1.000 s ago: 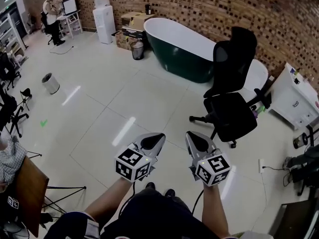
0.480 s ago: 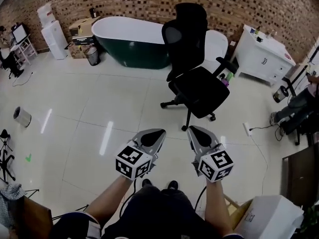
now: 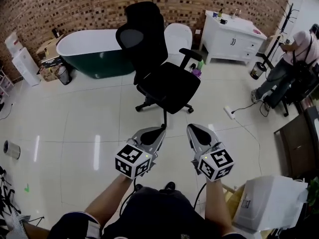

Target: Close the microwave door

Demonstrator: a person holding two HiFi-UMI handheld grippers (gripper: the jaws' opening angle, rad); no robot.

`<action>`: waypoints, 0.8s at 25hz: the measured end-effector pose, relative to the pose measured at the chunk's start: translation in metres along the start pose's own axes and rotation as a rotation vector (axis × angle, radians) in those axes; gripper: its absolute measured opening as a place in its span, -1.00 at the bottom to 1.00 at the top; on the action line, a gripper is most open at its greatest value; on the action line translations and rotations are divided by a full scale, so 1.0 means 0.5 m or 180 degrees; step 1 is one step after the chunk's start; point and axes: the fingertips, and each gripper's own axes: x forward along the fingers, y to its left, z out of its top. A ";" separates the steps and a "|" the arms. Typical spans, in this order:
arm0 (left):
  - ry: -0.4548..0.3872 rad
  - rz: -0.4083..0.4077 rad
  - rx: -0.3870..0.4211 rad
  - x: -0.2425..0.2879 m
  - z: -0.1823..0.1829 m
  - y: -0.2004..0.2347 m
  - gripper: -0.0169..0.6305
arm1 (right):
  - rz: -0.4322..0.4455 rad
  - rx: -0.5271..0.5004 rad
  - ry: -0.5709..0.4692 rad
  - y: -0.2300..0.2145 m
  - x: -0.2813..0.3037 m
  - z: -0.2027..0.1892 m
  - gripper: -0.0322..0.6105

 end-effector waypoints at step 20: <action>0.0207 -0.1658 0.0460 0.315 0.021 -0.334 -0.91 | -0.1550 0.0300 -0.0170 -0.279 -0.338 -0.030 -0.89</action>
